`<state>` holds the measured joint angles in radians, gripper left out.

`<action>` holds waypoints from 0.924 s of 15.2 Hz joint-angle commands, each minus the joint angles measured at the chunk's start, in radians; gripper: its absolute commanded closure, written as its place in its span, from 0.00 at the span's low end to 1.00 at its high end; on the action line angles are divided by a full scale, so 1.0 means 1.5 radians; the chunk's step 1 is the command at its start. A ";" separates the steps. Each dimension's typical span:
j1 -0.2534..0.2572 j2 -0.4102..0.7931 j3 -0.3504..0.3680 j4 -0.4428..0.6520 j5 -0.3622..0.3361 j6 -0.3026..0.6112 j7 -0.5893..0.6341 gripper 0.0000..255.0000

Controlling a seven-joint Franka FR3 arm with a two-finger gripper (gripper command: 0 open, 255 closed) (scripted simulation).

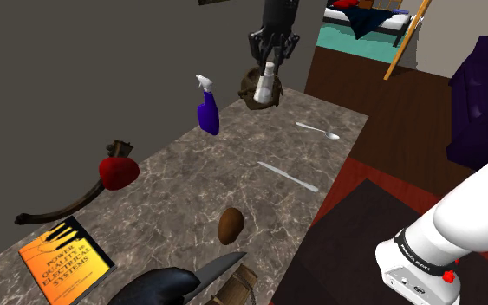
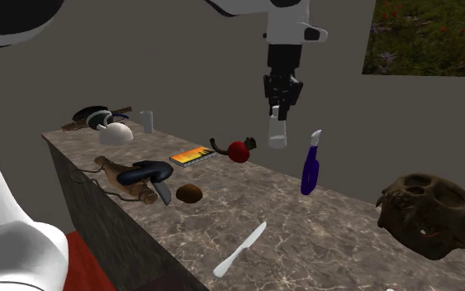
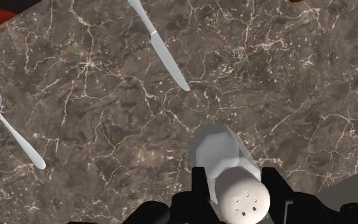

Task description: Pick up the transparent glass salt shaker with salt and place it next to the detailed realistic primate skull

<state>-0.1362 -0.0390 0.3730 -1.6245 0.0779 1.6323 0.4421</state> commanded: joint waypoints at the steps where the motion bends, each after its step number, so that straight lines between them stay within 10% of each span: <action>1: -0.015 -0.001 -0.017 -0.002 0.001 -0.002 -0.033 1.00; 14: -0.110 0.061 -0.114 0.075 -0.009 -0.032 -0.224 1.00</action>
<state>-0.2905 0.0441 0.2122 -1.5217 0.0653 1.5869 0.1291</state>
